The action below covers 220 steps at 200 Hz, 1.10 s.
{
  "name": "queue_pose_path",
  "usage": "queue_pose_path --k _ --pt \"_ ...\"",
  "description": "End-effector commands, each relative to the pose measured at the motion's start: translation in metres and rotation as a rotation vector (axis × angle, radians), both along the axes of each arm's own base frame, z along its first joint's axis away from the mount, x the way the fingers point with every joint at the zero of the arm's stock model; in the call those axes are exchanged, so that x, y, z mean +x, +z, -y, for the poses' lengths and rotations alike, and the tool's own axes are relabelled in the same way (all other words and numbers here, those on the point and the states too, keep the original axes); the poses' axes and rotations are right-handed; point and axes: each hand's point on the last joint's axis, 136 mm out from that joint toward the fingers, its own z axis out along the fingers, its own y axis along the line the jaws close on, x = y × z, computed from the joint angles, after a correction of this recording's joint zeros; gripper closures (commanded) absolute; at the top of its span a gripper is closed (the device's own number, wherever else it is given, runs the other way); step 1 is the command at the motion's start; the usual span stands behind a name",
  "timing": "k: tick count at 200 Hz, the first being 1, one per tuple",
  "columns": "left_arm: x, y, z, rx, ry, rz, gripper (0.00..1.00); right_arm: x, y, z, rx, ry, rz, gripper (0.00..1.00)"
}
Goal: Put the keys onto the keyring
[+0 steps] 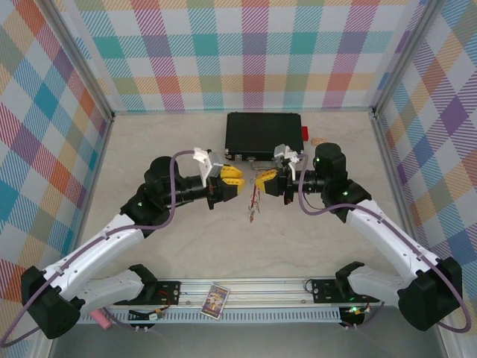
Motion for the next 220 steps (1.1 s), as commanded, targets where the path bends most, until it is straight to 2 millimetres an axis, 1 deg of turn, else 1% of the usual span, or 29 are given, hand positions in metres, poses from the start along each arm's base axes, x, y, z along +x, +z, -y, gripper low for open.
queue_pose_path --k 1,30,36,51,90,130,141,164,181,194,220 --pt "-0.006 -0.024 -0.006 0.154 -0.028 -0.013 0.72 0.0 -0.007 -0.004 -0.072 0.024 0.073 1.0" --pt "-0.003 -0.039 -0.008 0.247 -0.033 0.005 0.73 0.004 -0.026 -0.012 -0.142 0.04 0.064 1.0" --pt "-0.005 -0.047 -0.01 0.283 -0.039 -0.011 0.73 0.005 -0.029 -0.014 -0.151 0.041 0.064 1.0" --pt "-0.003 -0.058 -0.011 0.333 -0.045 -0.009 0.73 0.005 -0.037 -0.016 -0.178 0.042 0.078 1.0" --pt "-0.003 -0.078 -0.014 0.408 -0.064 0.013 0.74 0.005 -0.044 -0.02 -0.207 0.037 0.129 1.0" --pt "-0.001 -0.085 -0.013 0.418 -0.06 0.051 0.75 -0.001 -0.049 -0.028 -0.235 0.029 0.223 1.0" --pt "0.0 -0.09 -0.014 0.437 -0.054 0.067 0.76 -0.001 -0.051 -0.03 -0.247 0.014 0.259 1.0" --pt "-0.004 -0.098 -0.016 0.483 -0.064 0.147 0.78 0.001 -0.052 -0.029 -0.258 -0.032 0.326 1.0" --pt "-0.003 -0.104 -0.018 0.512 -0.047 0.187 0.78 -0.001 -0.051 -0.029 -0.259 -0.046 0.359 1.0" --pt "-0.004 -0.105 -0.017 0.515 -0.047 0.203 0.78 -0.004 -0.05 -0.031 -0.256 -0.039 0.369 1.0" --pt "-0.006 -0.101 -0.013 0.496 -0.052 0.228 0.78 -0.008 -0.051 -0.035 -0.264 -0.032 0.39 1.0"
